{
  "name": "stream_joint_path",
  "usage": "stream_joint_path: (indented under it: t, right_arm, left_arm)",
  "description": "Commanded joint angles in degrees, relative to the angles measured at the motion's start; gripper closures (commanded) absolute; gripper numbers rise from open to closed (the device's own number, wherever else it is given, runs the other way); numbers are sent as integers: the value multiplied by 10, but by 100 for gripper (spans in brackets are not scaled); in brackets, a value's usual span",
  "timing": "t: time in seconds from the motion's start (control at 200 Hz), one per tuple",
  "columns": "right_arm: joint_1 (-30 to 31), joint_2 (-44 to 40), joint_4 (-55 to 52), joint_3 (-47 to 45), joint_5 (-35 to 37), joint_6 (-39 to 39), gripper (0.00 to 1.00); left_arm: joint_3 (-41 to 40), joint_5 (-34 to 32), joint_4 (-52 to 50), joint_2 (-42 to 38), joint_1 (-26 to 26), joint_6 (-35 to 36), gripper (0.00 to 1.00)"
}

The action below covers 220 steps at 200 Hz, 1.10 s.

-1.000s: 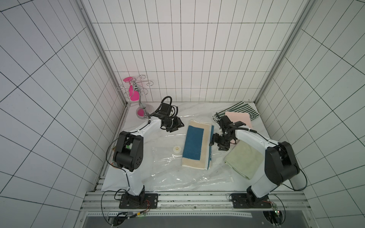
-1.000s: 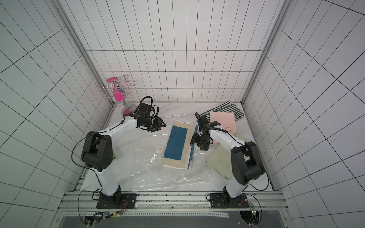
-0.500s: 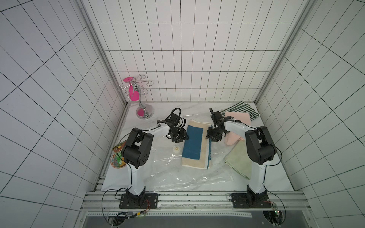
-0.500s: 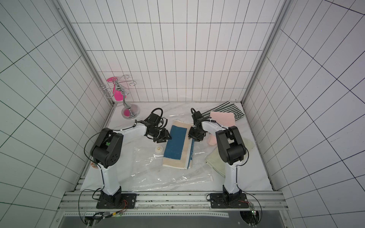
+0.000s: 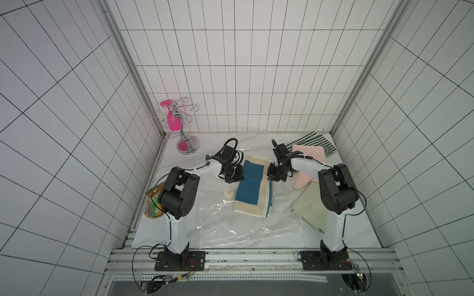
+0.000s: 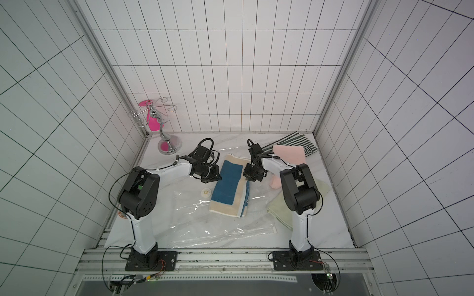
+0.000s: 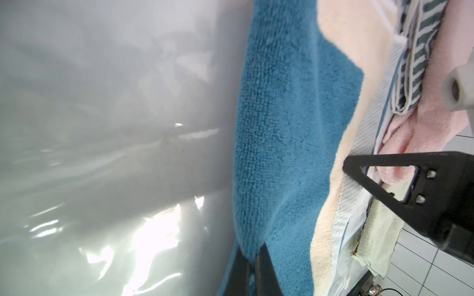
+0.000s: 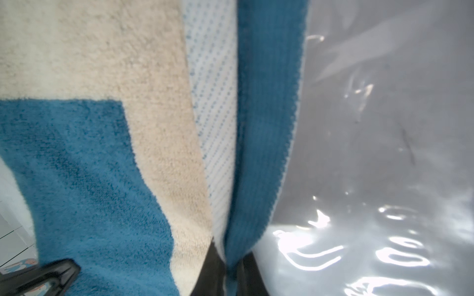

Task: Place the folded towel into the vacuum bag
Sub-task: Pick up the towel from the vacuum bag.

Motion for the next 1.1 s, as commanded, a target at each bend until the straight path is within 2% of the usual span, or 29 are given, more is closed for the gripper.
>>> stream_joint_path:
  t: [0.0,0.18,0.405,0.61,0.745,0.885,1.01,1.095]
  right_arm:
    - [14,-30,-40,37,35,-8,92]
    - [30,-39,-44,64,37,8,92]
    - [36,2,-28,71,18,28,92]
    - [49,-29,80,42,-70,86,90]
    - [54,-23,108,38,-82,117,89]
    - [56,5,135,25,-92,128,86]
    - [56,29,142,25,-112,121,79]
    - [57,35,142,27,-118,116,80]
  left_arm:
    - [30,-50,-13,-39,-11,26,100]
    - [84,-120,-70,-18,-58,66,100]
    - [67,-118,-59,8,-68,50,99]
    - [26,-51,13,-3,-66,22,95]
    - [-9,-10,67,-9,-60,-6,93]
    - [-34,3,85,-5,-44,-17,91]
    - [-58,26,110,-13,-23,-32,86]
    - [-70,41,126,-26,-6,-35,81]
